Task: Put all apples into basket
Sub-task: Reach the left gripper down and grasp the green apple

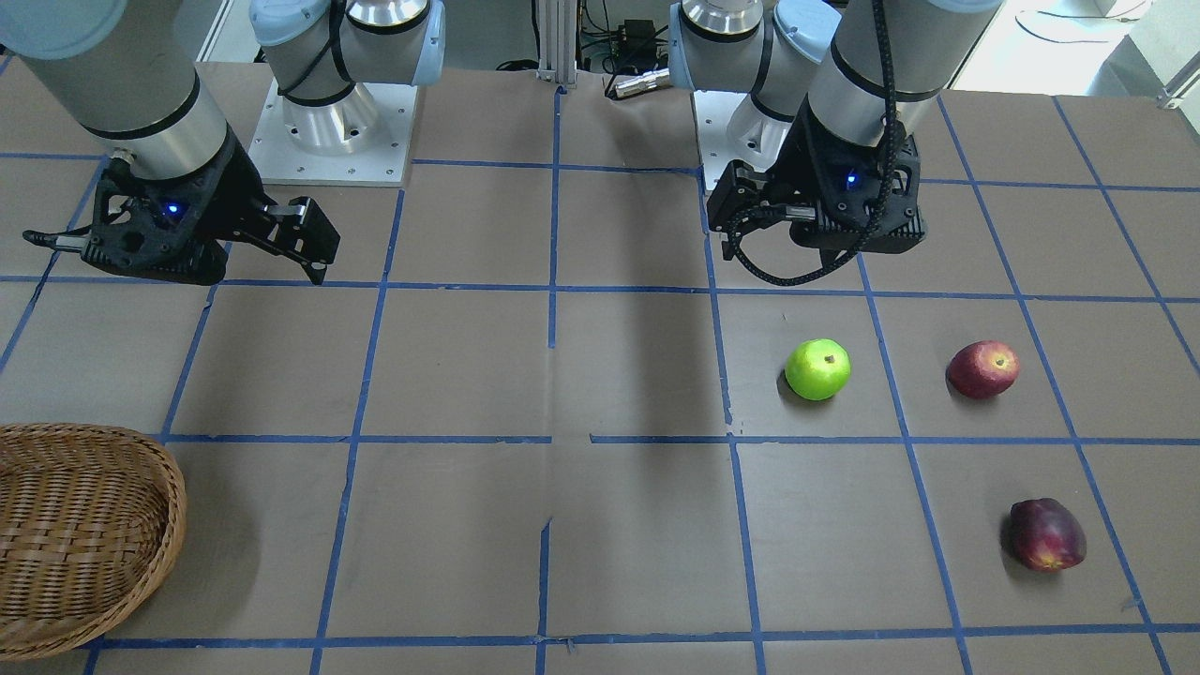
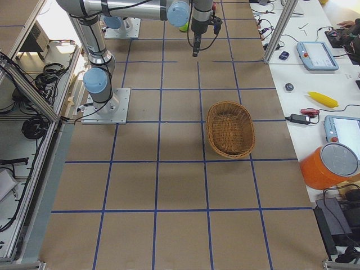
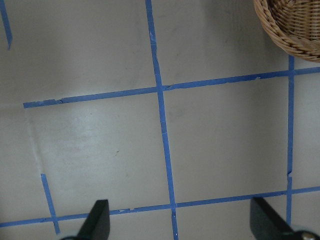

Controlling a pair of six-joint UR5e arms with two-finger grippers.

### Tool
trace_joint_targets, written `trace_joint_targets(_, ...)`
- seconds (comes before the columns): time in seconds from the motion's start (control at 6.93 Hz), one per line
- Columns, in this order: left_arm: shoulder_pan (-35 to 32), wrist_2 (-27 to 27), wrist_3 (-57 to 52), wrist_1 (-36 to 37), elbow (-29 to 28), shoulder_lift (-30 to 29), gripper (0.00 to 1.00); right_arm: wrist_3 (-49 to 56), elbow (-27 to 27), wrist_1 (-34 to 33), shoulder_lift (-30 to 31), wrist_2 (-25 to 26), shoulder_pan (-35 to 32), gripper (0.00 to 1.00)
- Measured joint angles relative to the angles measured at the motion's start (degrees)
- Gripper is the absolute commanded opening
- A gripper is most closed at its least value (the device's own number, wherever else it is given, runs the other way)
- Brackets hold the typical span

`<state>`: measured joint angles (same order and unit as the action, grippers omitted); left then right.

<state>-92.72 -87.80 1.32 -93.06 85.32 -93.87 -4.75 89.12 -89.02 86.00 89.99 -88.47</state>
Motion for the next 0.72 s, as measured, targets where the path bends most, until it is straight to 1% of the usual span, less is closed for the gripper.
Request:
trace_joint_targets(0.43,0.37,-0.30,-0.18,-0.03,-0.03,0.00,1.00,-0.01,0.00,-0.04,-0.04,0.01,0.04,1.00)
trace_joint_targets(0.72,2.89,-3.06,-3.38,-0.01,0.47,-0.22,1.00,-0.06,0.00,-0.05,-0.03,0.03,0.05,1.00)
